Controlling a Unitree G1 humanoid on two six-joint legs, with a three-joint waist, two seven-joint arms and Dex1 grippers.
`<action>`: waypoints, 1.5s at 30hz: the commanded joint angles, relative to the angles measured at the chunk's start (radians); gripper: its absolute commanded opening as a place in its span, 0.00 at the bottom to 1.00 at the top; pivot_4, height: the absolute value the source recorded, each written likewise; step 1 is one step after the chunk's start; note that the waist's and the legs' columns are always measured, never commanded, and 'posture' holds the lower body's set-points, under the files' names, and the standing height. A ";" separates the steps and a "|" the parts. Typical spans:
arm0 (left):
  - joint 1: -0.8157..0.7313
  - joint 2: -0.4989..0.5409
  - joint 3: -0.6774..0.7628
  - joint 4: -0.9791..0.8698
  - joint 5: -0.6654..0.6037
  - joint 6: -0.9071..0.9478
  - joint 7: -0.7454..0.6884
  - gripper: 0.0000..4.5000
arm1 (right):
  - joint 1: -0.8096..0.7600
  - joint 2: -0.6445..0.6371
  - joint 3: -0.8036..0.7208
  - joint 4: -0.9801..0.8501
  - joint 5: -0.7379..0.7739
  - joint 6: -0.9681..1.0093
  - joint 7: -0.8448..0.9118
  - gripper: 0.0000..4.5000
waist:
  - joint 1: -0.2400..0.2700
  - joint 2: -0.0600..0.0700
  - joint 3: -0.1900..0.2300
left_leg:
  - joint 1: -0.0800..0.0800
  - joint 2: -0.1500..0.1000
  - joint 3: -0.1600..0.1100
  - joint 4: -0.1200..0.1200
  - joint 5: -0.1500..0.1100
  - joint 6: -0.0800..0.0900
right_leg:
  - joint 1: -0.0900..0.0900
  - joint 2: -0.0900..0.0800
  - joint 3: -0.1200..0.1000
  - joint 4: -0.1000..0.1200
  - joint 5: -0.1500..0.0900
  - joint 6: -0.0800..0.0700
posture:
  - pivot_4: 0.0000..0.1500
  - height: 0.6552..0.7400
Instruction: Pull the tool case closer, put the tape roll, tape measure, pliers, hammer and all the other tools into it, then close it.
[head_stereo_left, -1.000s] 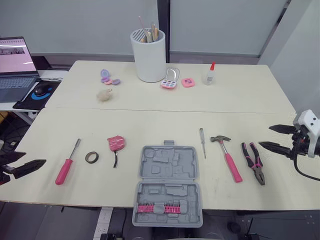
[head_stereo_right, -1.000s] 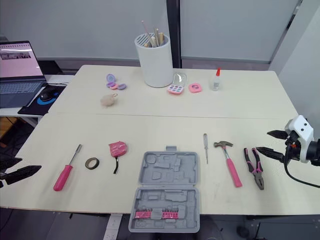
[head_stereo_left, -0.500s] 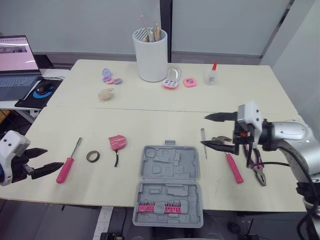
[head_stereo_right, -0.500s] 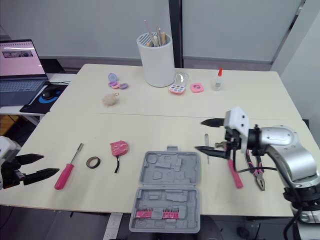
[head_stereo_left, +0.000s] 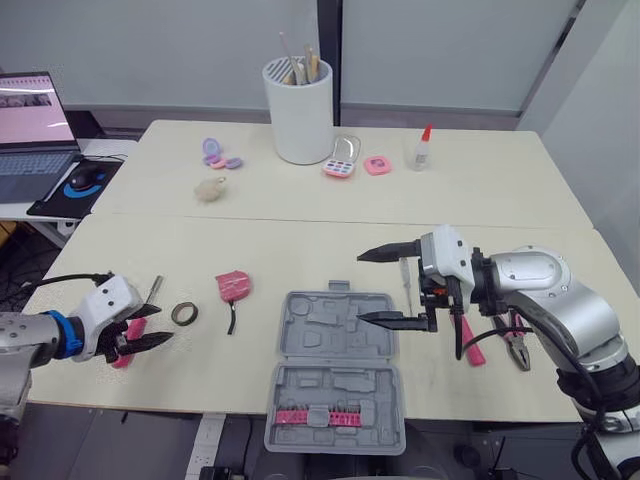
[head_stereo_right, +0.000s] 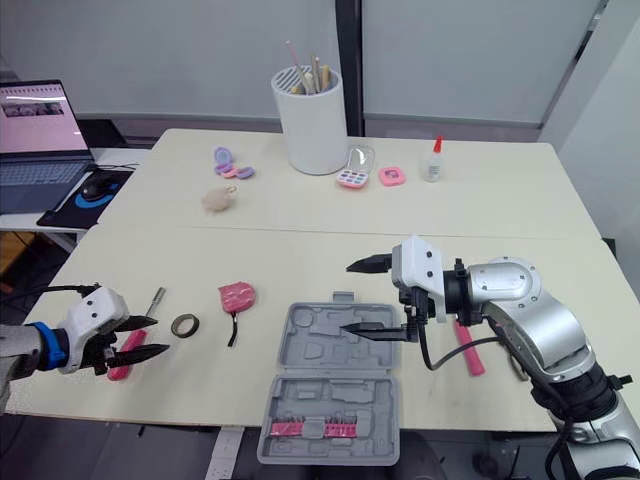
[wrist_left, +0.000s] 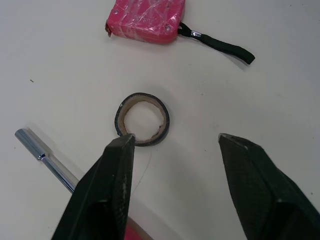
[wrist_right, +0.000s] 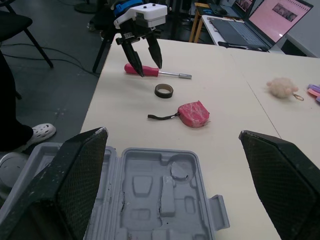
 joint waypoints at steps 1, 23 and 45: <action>-0.034 -0.014 -0.033 0.054 0.035 -0.043 0.019 0.60 | 0.006 -0.010 -0.017 -0.048 0.000 -0.007 -0.014 1.00 | -0.002 0.000 0.000 | 0.000 0.000 0.000 0.000 0.000 0.000 | 0.000 0.000 0.000 0.000 0.000 0.000 | 1.00 1.00; -0.235 -0.131 -0.163 0.381 0.140 -0.218 0.078 0.31 | 0.024 -0.032 -0.018 -0.076 0.006 0.014 -0.030 1.00 | -0.002 -0.001 -0.001 | 0.000 0.000 -0.001 0.001 0.000 0.000 | 0.000 0.000 -0.001 0.001 0.000 0.000 | 1.00 1.00; -0.170 0.050 -0.019 -0.172 -0.206 0.449 -0.178 0.00 | 0.024 -0.010 0.012 -0.064 -0.002 0.013 -0.035 1.00 | -0.003 -0.002 0.000 | 0.000 0.000 -0.001 0.002 0.000 0.000 | 0.001 0.001 0.000 0.001 0.000 0.000 | 1.00 1.00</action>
